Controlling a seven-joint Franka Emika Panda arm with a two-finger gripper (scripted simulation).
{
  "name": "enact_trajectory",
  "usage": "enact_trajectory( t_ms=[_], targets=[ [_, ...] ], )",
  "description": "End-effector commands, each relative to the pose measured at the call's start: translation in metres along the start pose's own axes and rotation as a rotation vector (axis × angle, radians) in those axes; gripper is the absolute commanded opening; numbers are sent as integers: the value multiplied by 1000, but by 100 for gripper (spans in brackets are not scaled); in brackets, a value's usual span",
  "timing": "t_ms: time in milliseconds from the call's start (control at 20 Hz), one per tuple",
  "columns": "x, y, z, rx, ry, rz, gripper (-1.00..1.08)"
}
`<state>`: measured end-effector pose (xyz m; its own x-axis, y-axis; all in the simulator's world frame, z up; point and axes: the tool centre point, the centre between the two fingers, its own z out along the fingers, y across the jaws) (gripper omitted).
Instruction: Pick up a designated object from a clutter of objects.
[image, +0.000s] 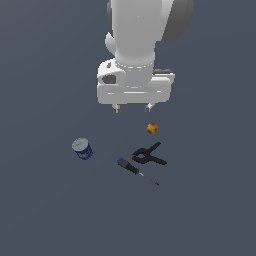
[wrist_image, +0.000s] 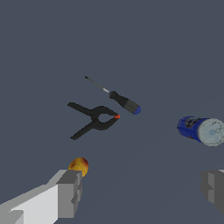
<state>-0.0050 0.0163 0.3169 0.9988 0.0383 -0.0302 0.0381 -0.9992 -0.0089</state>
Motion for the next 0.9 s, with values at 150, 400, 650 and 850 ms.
enact_trajectory(
  t_ms=[150, 400, 650, 850],
  targets=[
    [3, 2, -5, 3, 14, 0, 100],
    [10, 7, -24, 11, 60, -3, 100],
    [10, 6, -22, 12, 58, 2, 100],
    [12, 4, -17, 15, 58, 29, 100]
  ],
)
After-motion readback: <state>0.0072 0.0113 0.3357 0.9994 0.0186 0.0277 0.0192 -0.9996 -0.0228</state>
